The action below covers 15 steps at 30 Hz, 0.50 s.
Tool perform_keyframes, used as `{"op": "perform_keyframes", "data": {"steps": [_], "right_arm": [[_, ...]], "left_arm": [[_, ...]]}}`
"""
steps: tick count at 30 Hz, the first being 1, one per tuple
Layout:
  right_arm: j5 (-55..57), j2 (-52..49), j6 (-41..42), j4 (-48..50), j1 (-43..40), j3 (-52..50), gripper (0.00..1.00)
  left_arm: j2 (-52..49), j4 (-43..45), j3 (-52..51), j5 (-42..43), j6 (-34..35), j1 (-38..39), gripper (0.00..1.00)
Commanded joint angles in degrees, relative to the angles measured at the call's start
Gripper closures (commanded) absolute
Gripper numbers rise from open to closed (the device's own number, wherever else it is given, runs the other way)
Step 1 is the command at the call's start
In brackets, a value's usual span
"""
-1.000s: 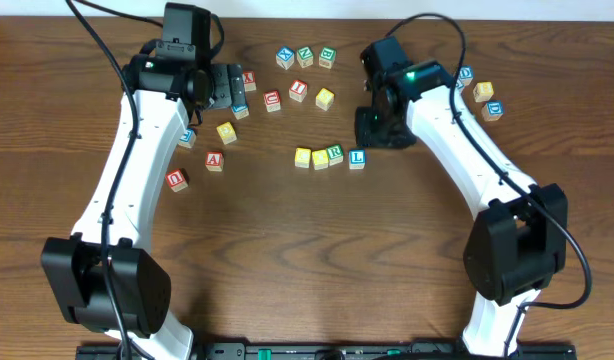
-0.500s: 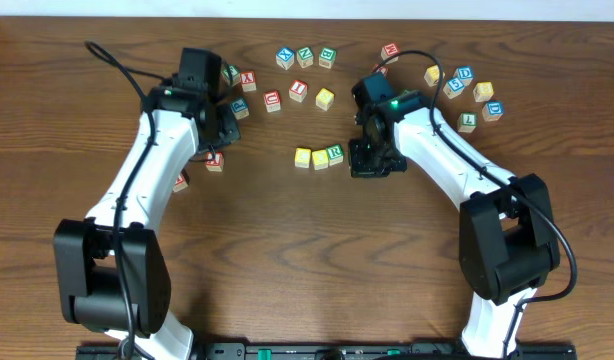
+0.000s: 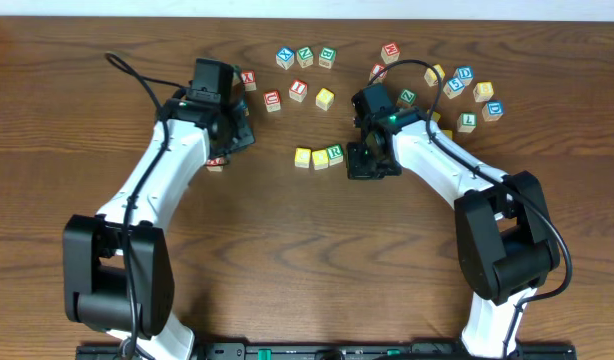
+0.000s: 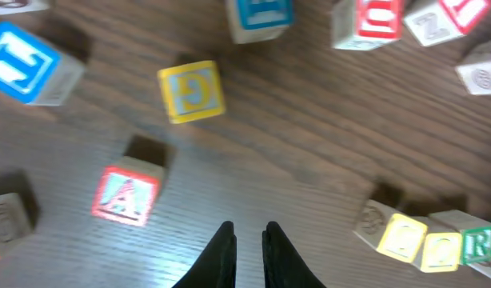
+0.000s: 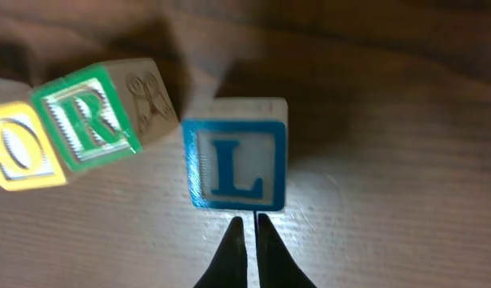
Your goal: Spell out CORL
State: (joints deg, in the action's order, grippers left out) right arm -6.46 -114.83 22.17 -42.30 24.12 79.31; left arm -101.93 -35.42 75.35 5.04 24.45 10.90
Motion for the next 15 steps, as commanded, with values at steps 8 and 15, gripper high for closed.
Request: {"op": "perform_keyframes", "data": {"steps": [8, 15], "right_arm": [[-0.13, -0.70, 0.92, 3.74, 0.31, -0.33, 0.98], [-1.11, -0.07, 0.92, 3.52, 0.28, 0.46, 0.99]], "left_arm": [[-0.85, 1.92, -0.24, 0.48, 0.74, 1.84, 0.86], [-0.98, 1.92, -0.31, 0.37, 0.76, 1.84, 0.87]]}}
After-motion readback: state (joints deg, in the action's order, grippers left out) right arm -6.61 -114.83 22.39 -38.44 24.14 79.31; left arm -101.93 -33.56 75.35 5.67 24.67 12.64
